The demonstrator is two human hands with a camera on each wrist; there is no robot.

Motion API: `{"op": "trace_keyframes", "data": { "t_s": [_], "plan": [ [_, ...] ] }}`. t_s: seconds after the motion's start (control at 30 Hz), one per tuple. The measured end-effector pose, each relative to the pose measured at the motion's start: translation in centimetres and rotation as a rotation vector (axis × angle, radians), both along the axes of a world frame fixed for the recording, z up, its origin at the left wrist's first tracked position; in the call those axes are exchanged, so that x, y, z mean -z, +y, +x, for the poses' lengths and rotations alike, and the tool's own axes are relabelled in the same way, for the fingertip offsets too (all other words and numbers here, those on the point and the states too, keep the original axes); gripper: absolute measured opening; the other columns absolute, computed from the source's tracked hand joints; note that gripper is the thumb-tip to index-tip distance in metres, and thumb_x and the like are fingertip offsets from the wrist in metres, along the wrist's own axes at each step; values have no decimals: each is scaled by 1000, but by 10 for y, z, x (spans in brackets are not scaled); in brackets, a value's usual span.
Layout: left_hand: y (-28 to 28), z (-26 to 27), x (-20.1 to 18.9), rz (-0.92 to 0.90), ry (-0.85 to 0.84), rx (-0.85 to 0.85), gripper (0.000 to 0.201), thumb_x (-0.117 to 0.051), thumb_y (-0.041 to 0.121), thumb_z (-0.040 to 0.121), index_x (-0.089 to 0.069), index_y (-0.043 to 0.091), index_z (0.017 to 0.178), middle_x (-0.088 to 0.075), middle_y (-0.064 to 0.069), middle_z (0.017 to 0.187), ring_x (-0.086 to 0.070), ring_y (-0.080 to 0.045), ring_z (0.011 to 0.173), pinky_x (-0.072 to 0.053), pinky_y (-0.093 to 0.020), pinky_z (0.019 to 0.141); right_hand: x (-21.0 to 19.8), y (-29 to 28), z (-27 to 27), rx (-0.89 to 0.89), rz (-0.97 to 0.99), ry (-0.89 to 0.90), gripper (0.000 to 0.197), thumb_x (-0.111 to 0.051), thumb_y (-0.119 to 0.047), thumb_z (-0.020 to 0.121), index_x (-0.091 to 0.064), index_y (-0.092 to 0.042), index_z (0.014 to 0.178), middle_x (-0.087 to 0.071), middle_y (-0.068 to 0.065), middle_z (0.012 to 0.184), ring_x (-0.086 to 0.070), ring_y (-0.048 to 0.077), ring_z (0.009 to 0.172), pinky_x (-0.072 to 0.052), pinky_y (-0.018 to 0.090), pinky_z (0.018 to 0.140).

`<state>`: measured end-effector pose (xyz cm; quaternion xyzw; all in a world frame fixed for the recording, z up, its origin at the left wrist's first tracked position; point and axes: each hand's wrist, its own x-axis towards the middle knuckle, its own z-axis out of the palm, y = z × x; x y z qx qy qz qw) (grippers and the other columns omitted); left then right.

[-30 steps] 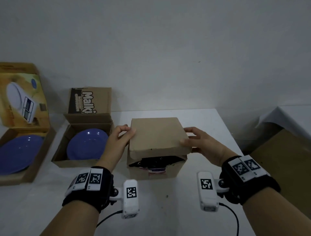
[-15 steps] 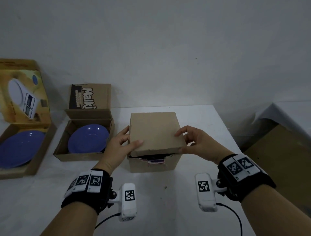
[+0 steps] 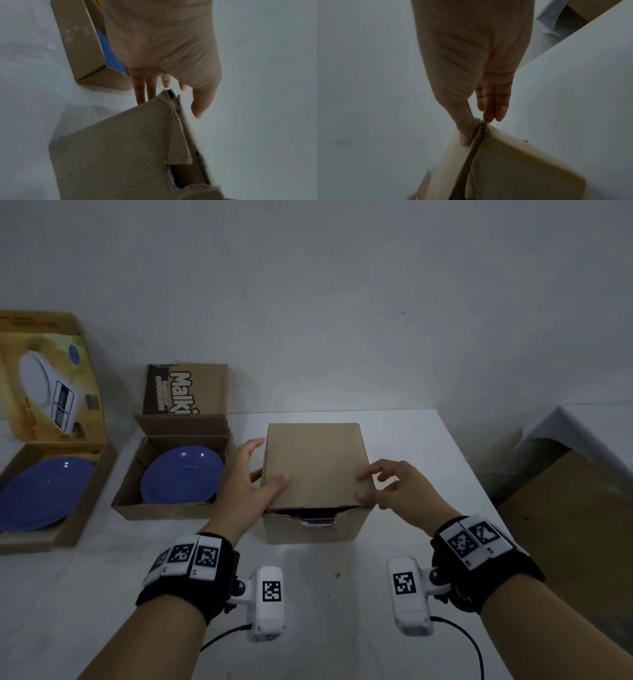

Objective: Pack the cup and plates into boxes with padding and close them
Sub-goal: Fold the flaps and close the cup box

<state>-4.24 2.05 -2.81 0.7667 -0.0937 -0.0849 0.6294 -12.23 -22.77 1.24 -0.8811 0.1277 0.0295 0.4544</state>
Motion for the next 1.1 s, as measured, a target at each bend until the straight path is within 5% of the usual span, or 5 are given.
{"op": "trace_keyframes", "data": {
  "t_s": [0.17, 0.4, 0.6, 0.7, 1.1],
  "plan": [
    [-9, 2, 1, 75, 33, 56, 66, -63, 39, 87, -31, 39, 145, -28, 12, 151, -29, -10, 140, -30, -36, 115, 4, 11, -3, 50, -135, -125, 17, -78, -24, 74, -67, -31, 84, -52, -1, 97, -51, 12, 69, -44, 19, 66],
    [-16, 9, 1, 77, 31, -19, 39, -61, 35, 90, -42, 35, 124, -48, 14, 118, -54, -16, 112, -48, -42, 97, 12, 52, -23, -377, -317, -395, 19, -82, -32, 65, -67, -23, 74, -58, -8, 77, -46, 2, 65, -41, 16, 62],
    [-17, 8, 8, 5, 44, -29, 35, -59, 33, 91, -39, 41, 119, -48, -1, 132, -55, -10, 106, -50, -39, 91, 27, 59, -22, -301, -432, -526, 6, -71, -26, 79, -71, -21, 81, -58, -5, 80, -54, 12, 67, -48, 29, 65],
    [-18, 9, 9, -7, 50, -21, 34, -59, 31, 92, -39, 42, 118, -47, 0, 131, -54, -11, 107, -51, -42, 91, 30, 57, -26, -318, -464, -536, 18, -67, -38, 79, -71, -21, 80, -58, -5, 80, -55, 13, 70, -46, 27, 68],
    [-19, 5, 8, -5, 39, -35, 35, -57, 30, 93, -39, 38, 121, -48, 4, 126, -53, -2, 101, -47, -30, 88, 40, 58, -28, -258, -543, -646, 8, -69, -25, 80, -68, -17, 77, -55, -3, 79, -51, 13, 65, -42, 23, 65]
  ]
}}
